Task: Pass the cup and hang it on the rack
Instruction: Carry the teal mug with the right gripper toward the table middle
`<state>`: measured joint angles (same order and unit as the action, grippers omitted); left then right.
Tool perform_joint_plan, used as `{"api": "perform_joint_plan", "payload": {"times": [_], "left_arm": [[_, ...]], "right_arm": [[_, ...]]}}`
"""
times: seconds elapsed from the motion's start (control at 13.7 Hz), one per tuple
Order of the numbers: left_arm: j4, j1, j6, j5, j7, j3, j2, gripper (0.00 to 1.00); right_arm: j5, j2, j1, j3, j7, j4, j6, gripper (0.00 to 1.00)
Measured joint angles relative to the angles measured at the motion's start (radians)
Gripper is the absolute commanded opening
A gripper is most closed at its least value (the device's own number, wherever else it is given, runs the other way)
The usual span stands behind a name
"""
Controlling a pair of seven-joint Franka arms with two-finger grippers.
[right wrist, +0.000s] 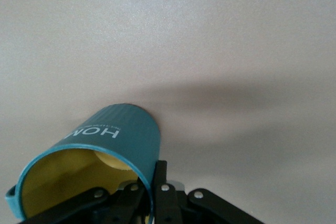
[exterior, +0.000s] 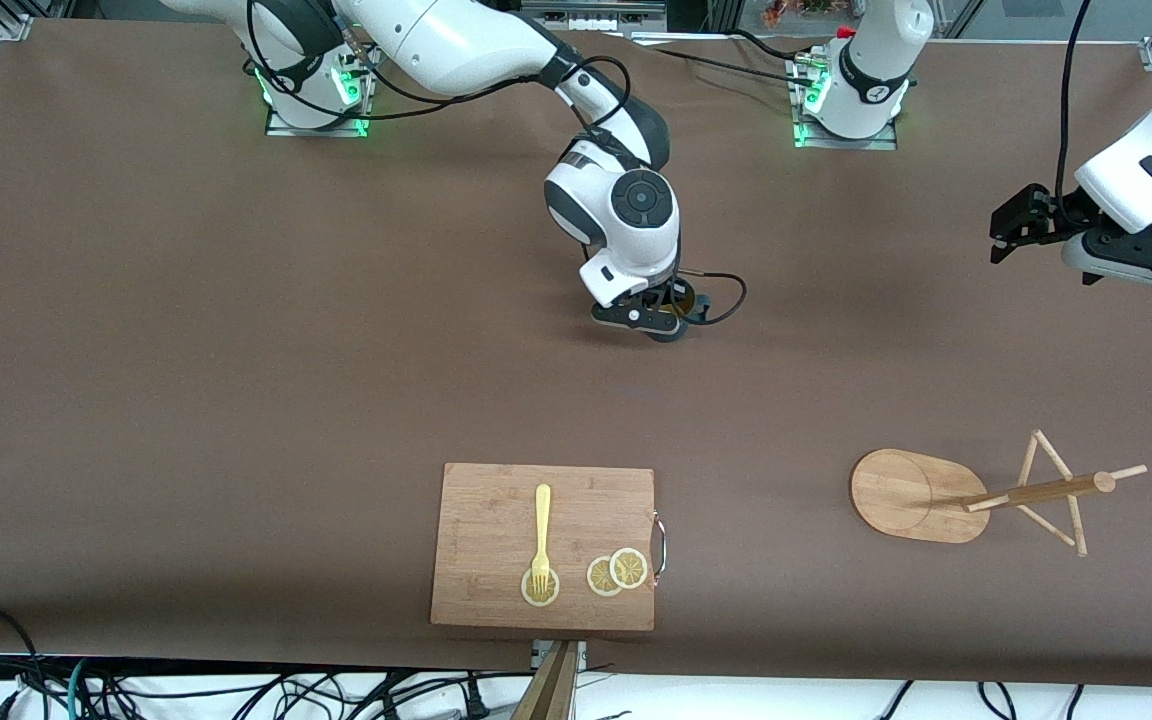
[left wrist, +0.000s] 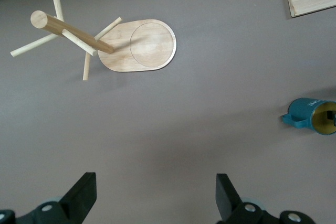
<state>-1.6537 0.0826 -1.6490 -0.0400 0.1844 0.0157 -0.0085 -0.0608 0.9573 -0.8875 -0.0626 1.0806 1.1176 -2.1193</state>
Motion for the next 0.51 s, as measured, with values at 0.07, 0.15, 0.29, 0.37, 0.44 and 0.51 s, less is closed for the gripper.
{"api": "perform_joint_plan", "payload": {"times": [0.07, 0.15, 0.29, 0.37, 0.44, 0.51], "left_arm": [[0.0, 0.0, 0.0, 0.0, 0.0, 0.0, 0.0, 1.0], [0.0, 0.0, 0.0, 0.0, 0.0, 0.0, 0.0, 1.0], [0.0, 0.0, 0.0, 0.0, 0.0, 0.0, 0.0, 1.0], [0.0, 0.0, 0.0, 0.0, 0.0, 0.0, 0.0, 1.0], [0.0, 0.0, 0.0, 0.0, 0.0, 0.0, 0.0, 1.0], [0.0, 0.0, 0.0, 0.0, 0.0, 0.0, 0.0, 1.0]], "right_arm": [[0.0, 0.0, -0.001, 0.0, 0.0, 0.0, -0.002, 0.17], [0.0, 0.0, -0.002, 0.0, 0.0, 0.0, -0.003, 0.21], [0.0, 0.0, -0.002, 0.001, 0.0, -0.006, -0.003, 0.43], [0.0, 0.0, -0.002, 0.002, 0.0, -0.01, -0.003, 0.44], [0.0, 0.0, -0.002, 0.003, 0.0, -0.016, -0.003, 0.45], [0.0, -0.001, -0.002, 0.003, 0.0, -0.022, -0.003, 0.46]]}}
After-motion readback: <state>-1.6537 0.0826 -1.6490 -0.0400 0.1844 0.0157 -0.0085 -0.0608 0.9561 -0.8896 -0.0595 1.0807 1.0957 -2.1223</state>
